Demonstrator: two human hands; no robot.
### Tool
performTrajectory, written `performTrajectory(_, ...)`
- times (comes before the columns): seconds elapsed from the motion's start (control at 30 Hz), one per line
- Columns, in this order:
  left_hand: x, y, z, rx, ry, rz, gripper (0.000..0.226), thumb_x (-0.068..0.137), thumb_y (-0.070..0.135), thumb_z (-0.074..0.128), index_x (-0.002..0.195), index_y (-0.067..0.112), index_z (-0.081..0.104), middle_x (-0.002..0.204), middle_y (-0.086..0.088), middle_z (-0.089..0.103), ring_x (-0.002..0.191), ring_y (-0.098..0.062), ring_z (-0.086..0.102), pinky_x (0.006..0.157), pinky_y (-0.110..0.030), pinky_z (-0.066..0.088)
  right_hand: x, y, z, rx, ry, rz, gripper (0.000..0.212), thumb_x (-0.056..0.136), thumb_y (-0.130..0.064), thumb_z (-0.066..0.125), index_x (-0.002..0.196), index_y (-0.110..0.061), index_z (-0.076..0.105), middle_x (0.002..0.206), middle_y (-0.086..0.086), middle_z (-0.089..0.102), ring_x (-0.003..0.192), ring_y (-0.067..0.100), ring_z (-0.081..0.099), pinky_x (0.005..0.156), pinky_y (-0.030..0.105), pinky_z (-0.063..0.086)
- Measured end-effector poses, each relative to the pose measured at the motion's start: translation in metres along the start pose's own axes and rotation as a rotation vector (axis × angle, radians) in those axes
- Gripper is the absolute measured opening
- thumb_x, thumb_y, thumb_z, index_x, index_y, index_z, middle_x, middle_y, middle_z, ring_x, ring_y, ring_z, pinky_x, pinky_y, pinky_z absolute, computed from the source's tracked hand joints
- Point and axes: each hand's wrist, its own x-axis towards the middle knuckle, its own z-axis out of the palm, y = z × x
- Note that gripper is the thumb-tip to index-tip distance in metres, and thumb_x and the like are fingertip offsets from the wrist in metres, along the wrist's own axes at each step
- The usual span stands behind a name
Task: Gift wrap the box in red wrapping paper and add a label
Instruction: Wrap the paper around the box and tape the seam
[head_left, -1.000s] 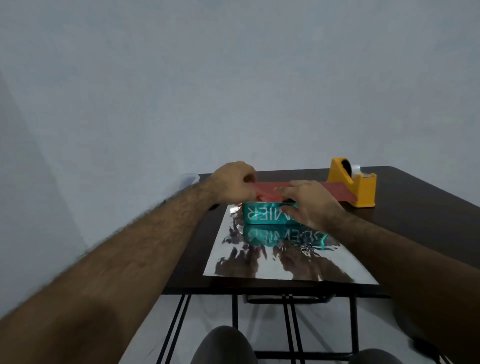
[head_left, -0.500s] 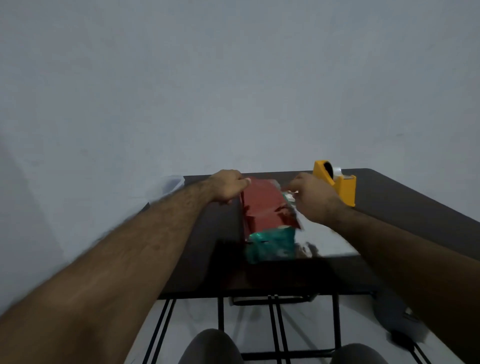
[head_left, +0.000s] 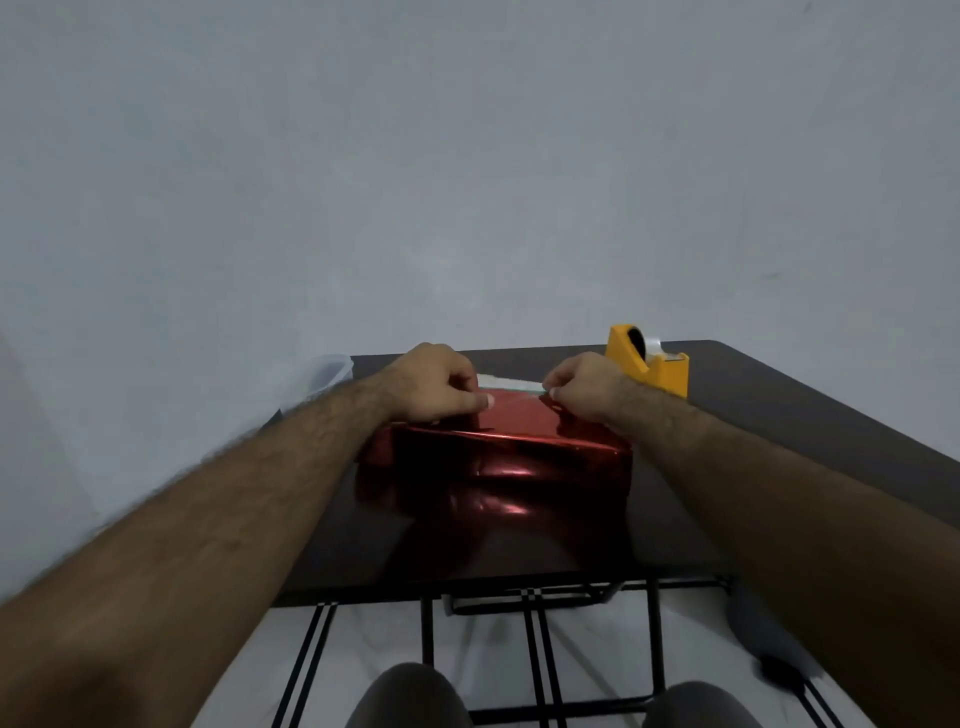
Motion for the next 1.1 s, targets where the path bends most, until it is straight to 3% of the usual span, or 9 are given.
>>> performTrajectory(0.07,0.002,-0.002,-0.001,0.035,-0.019,-0.032,0.059,0.087,0.062,0.079,0.133,0.028,0.070,0.133,0.007,0.070,0.120,-0.016,0.066,0.101,-0.034,0.052,-0.001,-0.005,-0.006,-0.056,-0.018,-0.041,0.021,0.101,-0.027,0.064,0.115,-0.022,0.080,0.119,-0.003,0.075,0.113,0.018,0.067,0.096,0.028,0.053)
performTrajectory(0.13,0.002,-0.005,-0.002,0.044,-0.165,-0.135,0.107,0.072,0.077,0.082,0.160,0.032,0.043,0.158,0.006,0.052,0.143,-0.021,0.052,0.117,-0.040,0.043,-0.002,-0.006,-0.010,-0.161,-0.068,-0.095,0.026,0.101,-0.035,0.066,0.121,-0.024,0.079,0.121,-0.004,0.074,0.115,0.017,0.066,0.094,0.026,0.050)
performTrajectory(0.23,0.002,-0.004,-0.004,0.158,-0.348,-0.171,0.134,0.052,0.088,0.083,0.164,0.035,0.031,0.161,0.008,0.046,0.145,-0.022,0.048,0.122,-0.047,0.036,0.000,-0.001,-0.014,-0.270,-0.120,-0.150,0.027,0.101,-0.036,0.064,0.124,-0.026,0.076,0.126,-0.003,0.072,0.118,0.018,0.065,0.100,0.028,0.050)
performTrajectory(0.43,0.002,0.022,0.005,0.401,-0.383,-0.094,0.136,0.034,0.110,0.058,0.146,0.034,0.048,0.134,0.009,0.052,0.130,-0.021,0.047,0.112,-0.052,0.029,0.009,0.008,-0.018,-0.184,-0.136,-0.119,0.017,0.097,-0.041,0.072,0.097,-0.024,0.074,0.096,-0.002,0.076,0.089,0.014,0.070,0.085,0.033,0.058)
performTrajectory(0.63,-0.002,0.019,0.006,0.435,-0.398,-0.101,0.138,0.034,0.109,0.059,0.147,0.031,0.047,0.137,0.010,0.049,0.130,-0.020,0.045,0.116,-0.056,0.029,0.017,0.025,-0.021,-0.069,-0.244,-0.077,0.022,0.096,-0.044,0.073,0.098,-0.023,0.076,0.096,-0.001,0.076,0.092,0.019,0.072,0.083,0.033,0.058)
performTrajectory(0.73,-0.004,0.016,0.007,0.428,-0.392,-0.102,0.137,0.035,0.109,0.057,0.146,0.030,0.048,0.138,0.011,0.048,0.130,-0.019,0.044,0.116,-0.055,0.029,0.017,0.031,-0.023,-0.020,-0.274,-0.054,0.024,0.099,-0.046,0.070,0.107,-0.025,0.077,0.105,-0.004,0.075,0.100,0.015,0.071,0.093,0.033,0.057)
performTrajectory(0.83,-0.003,0.017,0.005,0.429,-0.411,-0.110,0.138,0.037,0.111,0.048,0.149,0.030,0.048,0.141,0.009,0.048,0.133,-0.021,0.044,0.117,-0.057,0.028,0.022,0.032,-0.021,-0.020,-0.283,-0.008,0.022,0.104,-0.039,0.061,0.111,-0.024,0.077,0.112,0.004,0.075,0.107,0.026,0.071,0.101,0.041,0.056)
performTrajectory(0.97,0.005,0.008,0.000,0.102,-0.296,-0.152,0.128,0.054,0.113,0.020,0.144,0.030,0.060,0.148,0.004,0.056,0.142,-0.025,0.049,0.122,-0.056,0.033,0.031,0.028,-0.016,-0.014,-0.189,-0.028,0.023,0.106,-0.022,0.054,0.116,-0.016,0.075,0.121,0.001,0.069,0.118,0.022,0.062,0.102,0.033,0.047)
performTrajectory(1.1,0.023,-0.024,0.003,-0.267,-0.143,-0.342,0.098,0.088,0.093,0.030,0.163,0.031,0.040,0.168,0.009,0.041,0.151,-0.018,0.043,0.129,-0.049,0.028,0.049,0.019,-0.018,-0.082,-0.199,-0.070,0.029,0.106,-0.016,0.051,0.125,-0.015,0.073,0.128,0.000,0.068,0.121,0.020,0.060,0.107,0.035,0.047)
